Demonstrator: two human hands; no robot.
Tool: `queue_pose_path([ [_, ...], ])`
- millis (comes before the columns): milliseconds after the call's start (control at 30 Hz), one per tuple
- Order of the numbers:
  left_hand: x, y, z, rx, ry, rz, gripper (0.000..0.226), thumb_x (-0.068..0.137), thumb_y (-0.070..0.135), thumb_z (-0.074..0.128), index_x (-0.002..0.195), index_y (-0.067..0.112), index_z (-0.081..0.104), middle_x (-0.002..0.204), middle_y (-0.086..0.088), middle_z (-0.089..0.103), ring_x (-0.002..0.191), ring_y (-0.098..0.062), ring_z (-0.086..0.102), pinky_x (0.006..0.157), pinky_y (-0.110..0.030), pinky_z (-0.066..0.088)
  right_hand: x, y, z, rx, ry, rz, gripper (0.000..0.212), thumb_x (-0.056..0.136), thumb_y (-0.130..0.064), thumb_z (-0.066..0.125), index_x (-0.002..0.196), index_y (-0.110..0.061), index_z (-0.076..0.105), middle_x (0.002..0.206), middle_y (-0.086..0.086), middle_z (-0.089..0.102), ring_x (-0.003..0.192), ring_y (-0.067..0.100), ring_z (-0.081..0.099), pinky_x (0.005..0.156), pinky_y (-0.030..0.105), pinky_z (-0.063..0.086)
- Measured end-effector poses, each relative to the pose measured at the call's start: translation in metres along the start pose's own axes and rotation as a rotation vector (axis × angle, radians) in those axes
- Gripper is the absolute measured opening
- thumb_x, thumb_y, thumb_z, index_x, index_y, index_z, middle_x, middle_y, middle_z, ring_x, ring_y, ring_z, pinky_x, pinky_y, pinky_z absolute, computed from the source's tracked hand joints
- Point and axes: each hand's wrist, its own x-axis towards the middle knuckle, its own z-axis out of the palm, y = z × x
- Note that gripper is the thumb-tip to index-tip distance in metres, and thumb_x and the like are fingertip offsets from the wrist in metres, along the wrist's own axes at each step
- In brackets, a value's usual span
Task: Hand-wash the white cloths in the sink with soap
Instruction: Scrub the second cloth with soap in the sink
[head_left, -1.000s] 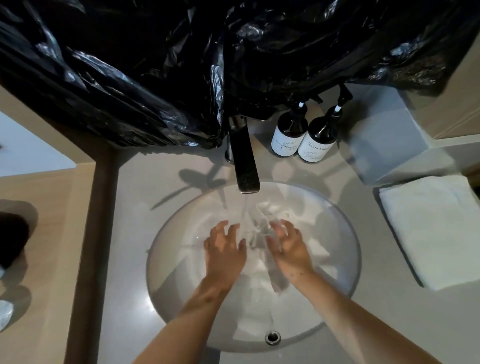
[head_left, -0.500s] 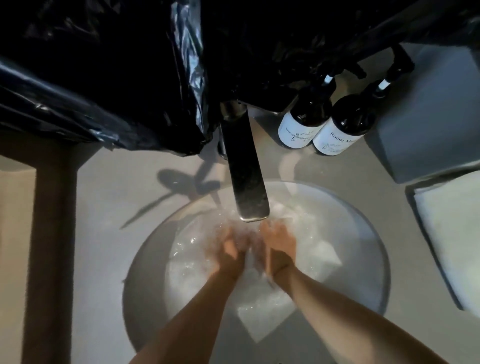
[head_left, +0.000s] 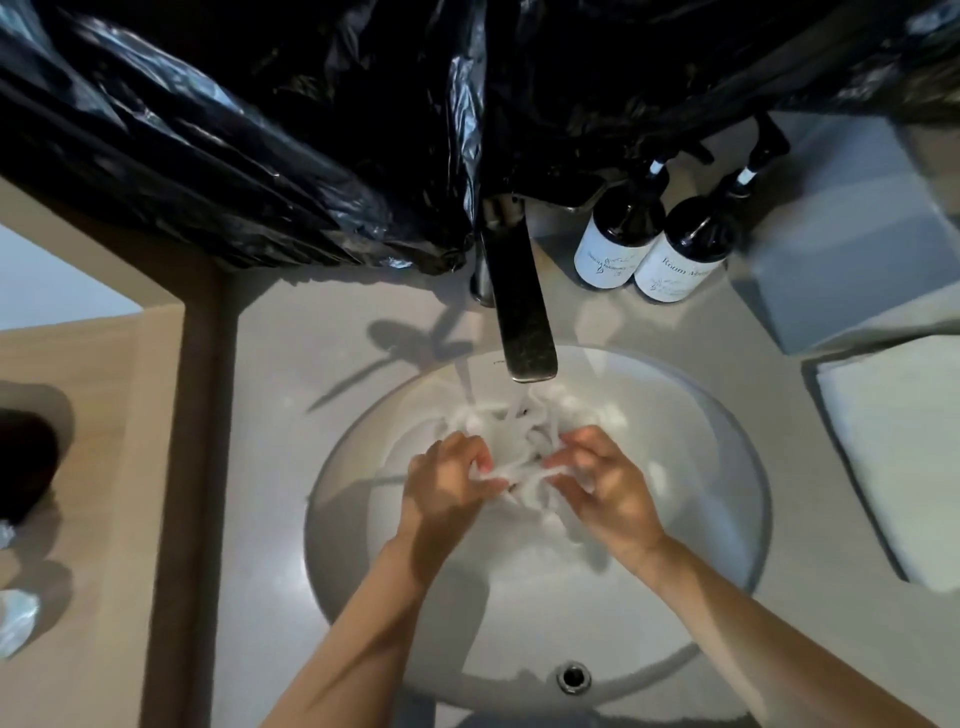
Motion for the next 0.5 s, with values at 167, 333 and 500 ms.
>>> queue_pose_path([
  [167,-0.019,0.003,0.011,0.482,0.039,-0.009,0.017,0.064,0.037,0.067,0.072,0.022,0.064,0.082,0.000,0.060,0.075,-0.025,0.062,0.068,-0.035,0.051,-0.013,0.004,-0.012,-0.034,-0.196,0.101,0.015,0.083,-0.035,0.065,0.094,-0.029,0.073,0.118,-0.028,0.055,0.110,0.000,0.057,0.094,0.007,0.038],
  [333,0.008,0.024,0.031,0.375,0.242,0.059,0.031,0.083,0.039,0.053,0.069,0.014,0.065,0.090,-0.004,0.061,0.083,-0.024,0.057,0.072,-0.035,0.047,0.006,0.003,0.011,0.027,0.163,0.137,0.032,0.090,-0.043,0.048,0.111,-0.024,0.064,0.116,-0.024,0.053,0.114,0.003,0.052,0.098,0.013,0.037],
  [500,0.016,0.009,0.069,0.070,0.184,-0.102,0.021,0.087,0.024,0.052,0.098,0.013,0.066,0.092,-0.003,0.066,0.080,-0.021,0.063,0.080,-0.027,0.044,0.009,0.009,0.065,-0.311,-0.053,0.199,0.042,0.099,-0.036,0.029,0.137,-0.029,0.045,0.146,0.004,0.044,0.137,0.031,0.037,0.110,0.051,0.035],
])
